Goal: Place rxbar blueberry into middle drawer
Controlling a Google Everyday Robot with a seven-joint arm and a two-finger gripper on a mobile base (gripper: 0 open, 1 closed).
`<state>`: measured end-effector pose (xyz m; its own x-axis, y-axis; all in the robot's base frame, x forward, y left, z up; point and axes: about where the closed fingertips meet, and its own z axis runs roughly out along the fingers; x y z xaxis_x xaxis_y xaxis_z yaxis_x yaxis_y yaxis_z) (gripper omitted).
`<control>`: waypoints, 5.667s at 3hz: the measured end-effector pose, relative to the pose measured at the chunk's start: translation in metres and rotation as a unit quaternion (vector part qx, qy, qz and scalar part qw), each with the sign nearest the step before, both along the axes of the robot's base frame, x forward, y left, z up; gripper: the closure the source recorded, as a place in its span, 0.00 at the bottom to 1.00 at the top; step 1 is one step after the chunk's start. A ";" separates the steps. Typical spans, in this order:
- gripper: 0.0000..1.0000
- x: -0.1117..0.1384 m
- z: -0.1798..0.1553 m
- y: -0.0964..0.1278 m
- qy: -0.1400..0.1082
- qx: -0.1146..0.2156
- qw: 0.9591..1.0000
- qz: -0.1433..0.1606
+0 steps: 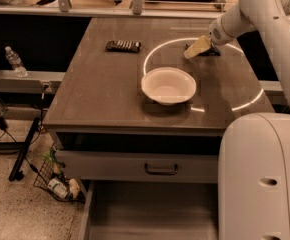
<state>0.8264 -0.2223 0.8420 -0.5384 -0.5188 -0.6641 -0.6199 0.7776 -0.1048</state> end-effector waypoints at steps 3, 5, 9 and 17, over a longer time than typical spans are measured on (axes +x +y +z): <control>0.98 -0.023 0.023 0.020 0.006 -0.005 0.999 0.054; 1.00 -0.077 0.049 0.053 0.011 -0.088 0.983 0.161; 1.00 -0.250 0.126 -0.015 0.002 -0.233 0.960 0.157; 1.00 -0.553 -0.073 0.007 0.195 -0.104 0.963 0.152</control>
Offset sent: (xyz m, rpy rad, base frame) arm -0.0147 0.0101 0.0346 0.0161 -0.0149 0.0700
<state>0.2735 -0.2153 0.7691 -0.5286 -0.7916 -0.3066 -0.8392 0.5418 0.0478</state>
